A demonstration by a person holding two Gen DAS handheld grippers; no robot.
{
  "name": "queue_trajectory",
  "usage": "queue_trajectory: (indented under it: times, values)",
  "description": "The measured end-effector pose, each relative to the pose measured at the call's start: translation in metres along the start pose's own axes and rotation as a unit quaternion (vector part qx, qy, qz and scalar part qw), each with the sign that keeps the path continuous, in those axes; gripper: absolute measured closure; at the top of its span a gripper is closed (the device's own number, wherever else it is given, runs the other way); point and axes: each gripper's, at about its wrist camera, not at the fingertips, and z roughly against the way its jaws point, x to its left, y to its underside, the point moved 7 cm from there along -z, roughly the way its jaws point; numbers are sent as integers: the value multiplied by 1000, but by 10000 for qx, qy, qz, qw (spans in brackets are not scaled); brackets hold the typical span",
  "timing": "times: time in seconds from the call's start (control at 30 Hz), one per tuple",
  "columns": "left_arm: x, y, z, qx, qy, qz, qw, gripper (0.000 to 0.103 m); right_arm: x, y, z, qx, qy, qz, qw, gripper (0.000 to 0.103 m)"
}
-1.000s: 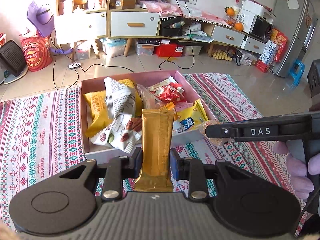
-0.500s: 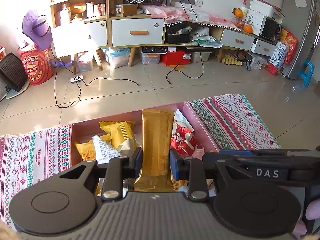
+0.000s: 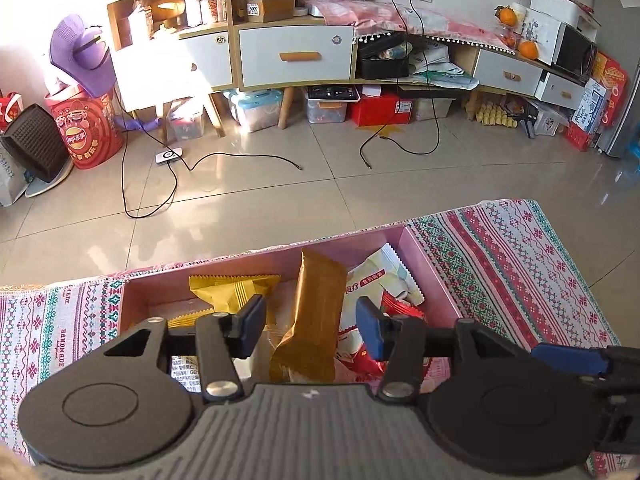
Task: Organize snacks
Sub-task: 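Carry the gold bar and wafer cake into the box and release both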
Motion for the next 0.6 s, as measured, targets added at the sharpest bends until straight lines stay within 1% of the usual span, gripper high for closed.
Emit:
queue_trajectory:
  times: [0.03,0.1,0.17,0.2,0.27,0.37,0.47,0.6]
  values:
    - [0,1,3,-26,-11,-8,10000,39,1,0,1,-10,6,19,10000,38]
    - [1,0,9,-74,-13,-49,10000,35,4,2,2,-16,39,122,9999,37]
    - [3,4,19,-142,-36,-50,9999,27,8,3,4,-27,56,240,9997,36]
    - [4,6,24,-168,-65,-40,9998,25,11,3,5,-31,61,303,9995,35]
    - [8,13,37,-253,-104,13,9996,14,17,3,9,-51,54,414,9991,30]
    - [14,27,53,-275,-121,84,9995,10,24,6,18,-114,39,498,9987,24]
    - [19,41,66,-235,-176,134,9995,7,32,11,26,-137,87,628,9979,20]
    - [23,60,82,-187,-204,226,9994,2,41,20,36,-153,271,953,9950,16]
